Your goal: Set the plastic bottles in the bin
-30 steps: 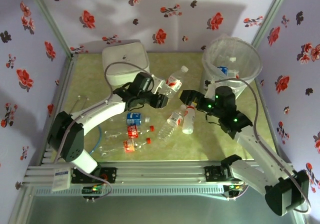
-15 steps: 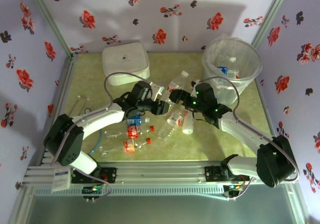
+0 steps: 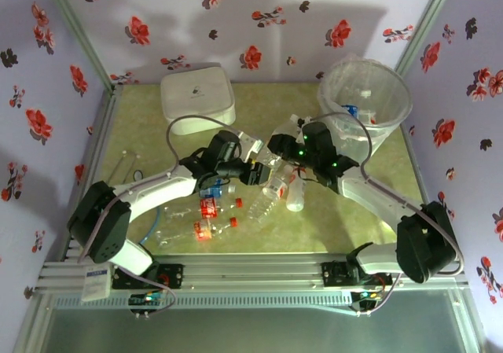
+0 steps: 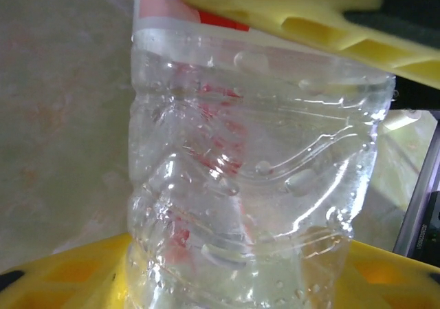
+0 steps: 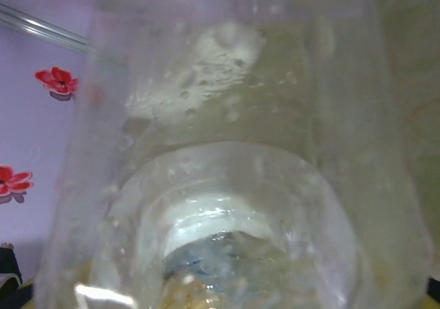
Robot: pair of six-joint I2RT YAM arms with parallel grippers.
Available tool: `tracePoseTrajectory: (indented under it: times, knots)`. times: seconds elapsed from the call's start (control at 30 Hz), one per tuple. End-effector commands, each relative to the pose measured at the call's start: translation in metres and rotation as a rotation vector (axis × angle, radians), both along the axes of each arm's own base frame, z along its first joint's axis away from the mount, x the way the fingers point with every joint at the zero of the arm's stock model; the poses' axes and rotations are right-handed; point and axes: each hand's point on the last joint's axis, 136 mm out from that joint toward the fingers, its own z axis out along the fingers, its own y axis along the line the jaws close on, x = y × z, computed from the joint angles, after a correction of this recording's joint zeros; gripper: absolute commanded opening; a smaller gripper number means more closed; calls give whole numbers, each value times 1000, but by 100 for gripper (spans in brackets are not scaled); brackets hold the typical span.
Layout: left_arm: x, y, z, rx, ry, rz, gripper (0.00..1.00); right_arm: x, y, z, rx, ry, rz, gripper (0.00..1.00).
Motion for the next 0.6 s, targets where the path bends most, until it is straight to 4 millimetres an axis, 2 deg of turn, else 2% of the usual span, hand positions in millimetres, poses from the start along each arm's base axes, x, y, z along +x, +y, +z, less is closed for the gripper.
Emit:
tracePoseTrajectory:
  times: [0.0, 0.1, 0.2, 0.3, 0.4, 0.47, 0.57]
  knots:
    - [-6, -4, 8, -35, -21, -25, 63, 2, -12, 39, -38, -95, -37, 44]
    - [-7, -3, 9, -35, -24, -28, 77, -1, -22, 51, -98, -128, -46, 42]
    - [-11, 1, 13, -23, -29, -39, 89, -2, -37, 79, -184, -204, -58, 39]
    - [-18, 8, 16, -3, -29, -51, 95, -4, -53, 126, -265, -346, -56, 31]
    - [-27, 15, 12, 38, -15, -68, 96, -9, -73, 175, -372, -498, -85, 30]
    - [-34, 19, 6, 85, 3, -90, 97, -10, -93, 205, -463, -570, -144, 29]
    - [-40, 22, -6, 168, 30, -110, 97, -6, -124, 239, -575, -626, -253, 29]
